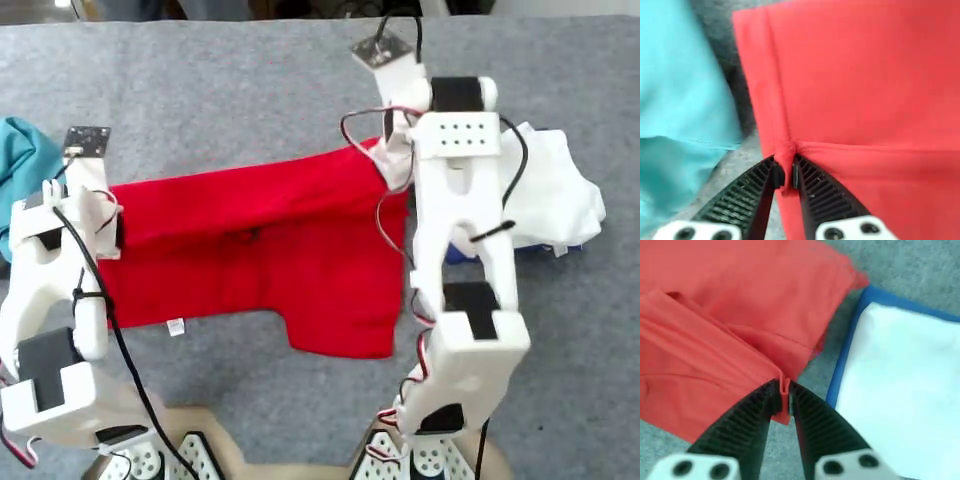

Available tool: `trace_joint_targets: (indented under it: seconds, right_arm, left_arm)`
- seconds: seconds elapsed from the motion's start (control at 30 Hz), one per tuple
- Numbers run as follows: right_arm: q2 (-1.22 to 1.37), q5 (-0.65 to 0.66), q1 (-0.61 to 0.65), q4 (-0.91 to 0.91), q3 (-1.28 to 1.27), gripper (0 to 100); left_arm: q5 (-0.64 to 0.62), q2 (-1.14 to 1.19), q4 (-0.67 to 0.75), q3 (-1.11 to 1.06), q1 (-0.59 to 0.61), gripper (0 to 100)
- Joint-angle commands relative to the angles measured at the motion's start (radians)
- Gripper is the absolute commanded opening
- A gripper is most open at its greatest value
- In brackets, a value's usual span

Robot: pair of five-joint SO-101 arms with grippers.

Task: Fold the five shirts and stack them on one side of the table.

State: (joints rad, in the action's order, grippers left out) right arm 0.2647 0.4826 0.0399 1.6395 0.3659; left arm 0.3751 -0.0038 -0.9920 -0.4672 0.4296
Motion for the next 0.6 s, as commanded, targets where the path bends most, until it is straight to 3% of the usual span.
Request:
trace_joint_targets:
  seconds: [0.0, 0.27, 0.57]
  right_arm:
    - [-0.130, 0.009, -0.038, -0.077, -0.150, 1.4]
    - [-0.372, 0.066, -0.121, -0.204, -0.479, 1.4]
    - [-0.541, 0.086, -0.117, -0.361, -0.881, 1.4]
  left_arm:
    - [0.020, -0.020, -0.015, -0.010, -0.030, 3]
    - [0.028, -0.021, -0.015, -0.050, -0.031, 3]
    - [0.091, -0.040, -0.023, -0.105, 0.002, 3]
